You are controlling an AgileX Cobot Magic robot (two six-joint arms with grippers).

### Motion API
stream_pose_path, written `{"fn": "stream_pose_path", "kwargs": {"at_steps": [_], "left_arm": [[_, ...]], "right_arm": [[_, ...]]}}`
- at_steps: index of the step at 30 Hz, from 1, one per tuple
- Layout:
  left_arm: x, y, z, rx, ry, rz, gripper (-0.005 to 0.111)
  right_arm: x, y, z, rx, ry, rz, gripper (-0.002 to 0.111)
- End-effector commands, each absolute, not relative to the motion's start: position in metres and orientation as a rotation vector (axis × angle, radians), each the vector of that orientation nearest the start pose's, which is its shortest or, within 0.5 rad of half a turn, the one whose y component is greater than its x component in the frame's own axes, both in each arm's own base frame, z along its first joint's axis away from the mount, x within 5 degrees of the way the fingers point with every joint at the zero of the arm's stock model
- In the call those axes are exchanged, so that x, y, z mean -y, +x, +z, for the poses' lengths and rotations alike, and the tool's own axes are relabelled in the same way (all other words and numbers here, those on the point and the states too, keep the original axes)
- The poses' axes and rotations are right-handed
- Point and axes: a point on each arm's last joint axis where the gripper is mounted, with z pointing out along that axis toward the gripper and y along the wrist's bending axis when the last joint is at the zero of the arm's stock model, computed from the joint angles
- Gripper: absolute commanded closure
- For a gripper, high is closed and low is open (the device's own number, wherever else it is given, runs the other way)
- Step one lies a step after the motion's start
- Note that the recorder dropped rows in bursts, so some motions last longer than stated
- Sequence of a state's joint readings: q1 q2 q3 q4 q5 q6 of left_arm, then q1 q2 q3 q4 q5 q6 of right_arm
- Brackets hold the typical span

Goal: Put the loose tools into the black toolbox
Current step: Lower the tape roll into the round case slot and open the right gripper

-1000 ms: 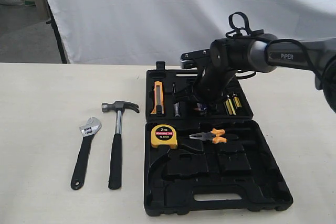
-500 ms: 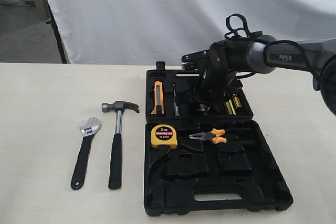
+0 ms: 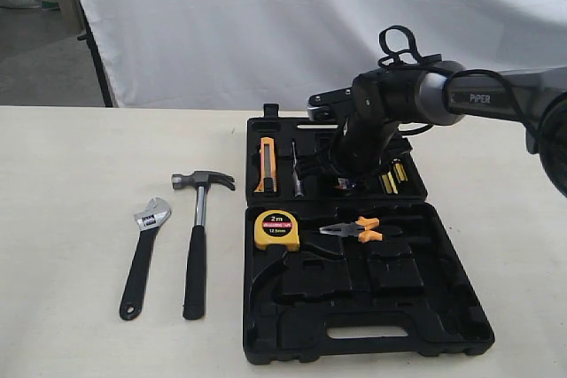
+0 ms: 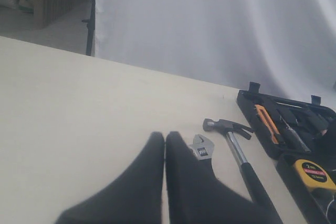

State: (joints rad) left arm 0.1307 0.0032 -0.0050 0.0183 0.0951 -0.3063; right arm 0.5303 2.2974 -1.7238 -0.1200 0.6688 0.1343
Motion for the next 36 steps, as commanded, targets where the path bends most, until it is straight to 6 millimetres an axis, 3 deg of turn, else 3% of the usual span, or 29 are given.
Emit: {"fn": "stream_pose_path", "kwargs": {"at_steps": [1,5,9,12,15,20,22,27,36], "left_arm": [[-0.009,0.055,0.208,-1.526,-0.346,-0.103,0.106],[-0.009,0.055,0.208,-1.526,-0.346,-0.103,0.106],[-0.009,0.055,0.208,-1.526,-0.346,-0.103,0.106],[-0.009,0.055,0.208,-1.526,-0.346,-0.103,0.106],[-0.009,0.055,0.208,-1.526,-0.346,-0.103,0.106],[-0.009,0.055,0.208,-1.526,-0.346,-0.103,0.106],[-0.009,0.055,0.208,-1.526,-0.346,-0.103,0.106],[-0.009,0.055,0.208,-1.526,-0.346,-0.103,0.106],[-0.009,0.055,0.208,-1.526,-0.346,-0.103,0.106]], "right_arm": [[-0.238,0.424,0.124,-2.630,-0.628,0.071,0.037],[-0.239,0.425,0.134,-2.601,-0.626,0.082,0.036],[-0.235,0.422,0.168,-2.555,-0.636,0.070,0.036],[-0.233,0.418,0.181,-2.557,-0.655,0.057,0.037],[-0.231,0.416,0.187,-2.561,-0.655,0.055,0.051],[-0.234,0.419,0.172,-2.564,-0.663,0.056,0.096],[-0.235,0.422,0.161,-2.570,-0.665,0.057,0.108],[-0.236,0.423,0.134,-2.614,-0.682,0.039,0.109],[-0.236,0.423,0.133,-2.618,-0.681,0.039,0.109]]}}
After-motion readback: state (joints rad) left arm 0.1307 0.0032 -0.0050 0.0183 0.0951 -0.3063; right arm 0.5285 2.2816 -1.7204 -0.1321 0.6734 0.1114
